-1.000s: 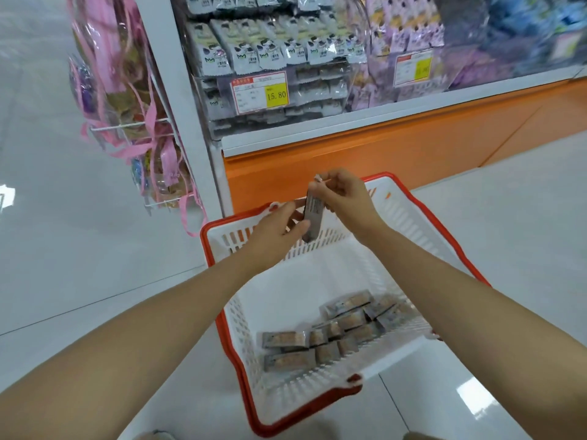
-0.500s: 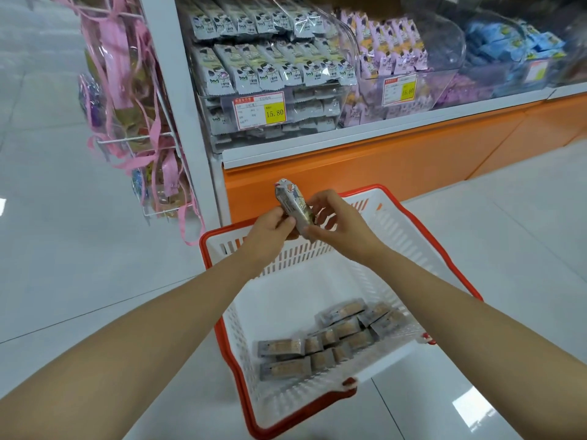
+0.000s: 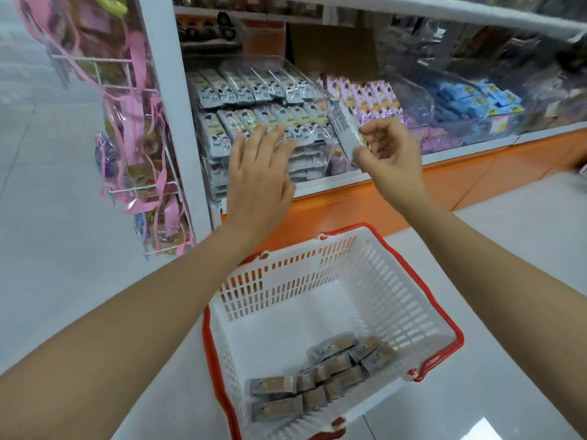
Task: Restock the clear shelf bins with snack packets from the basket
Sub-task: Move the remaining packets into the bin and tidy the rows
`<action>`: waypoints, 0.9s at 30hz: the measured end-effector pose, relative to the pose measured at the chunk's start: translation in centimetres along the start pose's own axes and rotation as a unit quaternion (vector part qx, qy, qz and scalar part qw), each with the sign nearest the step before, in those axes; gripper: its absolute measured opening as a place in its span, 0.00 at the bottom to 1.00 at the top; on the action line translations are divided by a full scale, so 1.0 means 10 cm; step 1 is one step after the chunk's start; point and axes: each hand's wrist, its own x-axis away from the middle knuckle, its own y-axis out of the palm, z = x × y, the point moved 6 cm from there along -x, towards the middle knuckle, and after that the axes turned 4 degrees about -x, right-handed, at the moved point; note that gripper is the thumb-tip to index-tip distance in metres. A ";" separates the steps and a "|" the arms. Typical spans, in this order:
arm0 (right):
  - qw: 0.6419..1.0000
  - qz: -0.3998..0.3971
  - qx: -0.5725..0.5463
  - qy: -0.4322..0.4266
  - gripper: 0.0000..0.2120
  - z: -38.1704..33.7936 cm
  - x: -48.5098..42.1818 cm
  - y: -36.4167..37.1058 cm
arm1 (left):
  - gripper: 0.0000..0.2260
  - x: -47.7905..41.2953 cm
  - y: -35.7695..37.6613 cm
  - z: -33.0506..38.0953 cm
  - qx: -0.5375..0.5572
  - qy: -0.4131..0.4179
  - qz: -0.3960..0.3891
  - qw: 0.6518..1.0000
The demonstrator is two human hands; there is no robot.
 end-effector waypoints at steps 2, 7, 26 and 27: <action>0.999 0.001 0.046 0.007 0.09 -0.01 -0.24 0.01 | 0.25 -0.11 0.08 -0.08 -0.059 0.003 -0.064 0.996; 0.989 -0.013 0.144 0.019 0.08 -0.05 -0.63 0.18 | 0.27 -0.15 0.19 -0.22 -0.112 0.000 -0.135 0.984; 0.984 -0.022 0.177 -0.023 0.14 0.09 -0.69 0.34 | 0.27 -0.13 0.14 -0.07 -0.100 0.037 -0.077 0.991; 0.985 -0.009 0.165 -0.045 0.13 0.07 -0.60 0.30 | 0.26 -0.10 0.14 0.00 -0.082 0.055 -0.066 0.993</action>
